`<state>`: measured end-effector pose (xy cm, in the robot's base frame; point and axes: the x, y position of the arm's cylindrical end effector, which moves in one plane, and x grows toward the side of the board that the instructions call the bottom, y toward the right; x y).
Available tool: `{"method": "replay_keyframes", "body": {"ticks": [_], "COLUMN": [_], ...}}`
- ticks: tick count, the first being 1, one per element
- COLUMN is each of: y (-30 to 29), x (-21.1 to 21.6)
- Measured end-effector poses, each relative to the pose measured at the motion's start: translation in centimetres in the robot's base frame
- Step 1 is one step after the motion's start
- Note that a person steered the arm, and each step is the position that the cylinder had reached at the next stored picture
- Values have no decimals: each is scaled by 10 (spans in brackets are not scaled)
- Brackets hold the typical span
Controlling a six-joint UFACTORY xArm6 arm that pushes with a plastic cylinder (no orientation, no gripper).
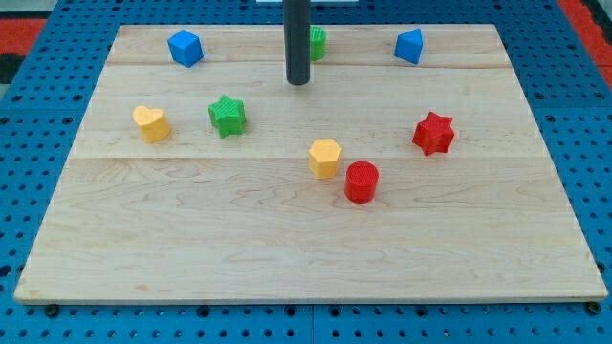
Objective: Move yellow hexagon to the bottom left of the board
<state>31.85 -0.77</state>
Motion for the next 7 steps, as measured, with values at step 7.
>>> {"method": "replay_keyframes", "body": {"ticks": [7], "y": [-40], "x": [187]}}
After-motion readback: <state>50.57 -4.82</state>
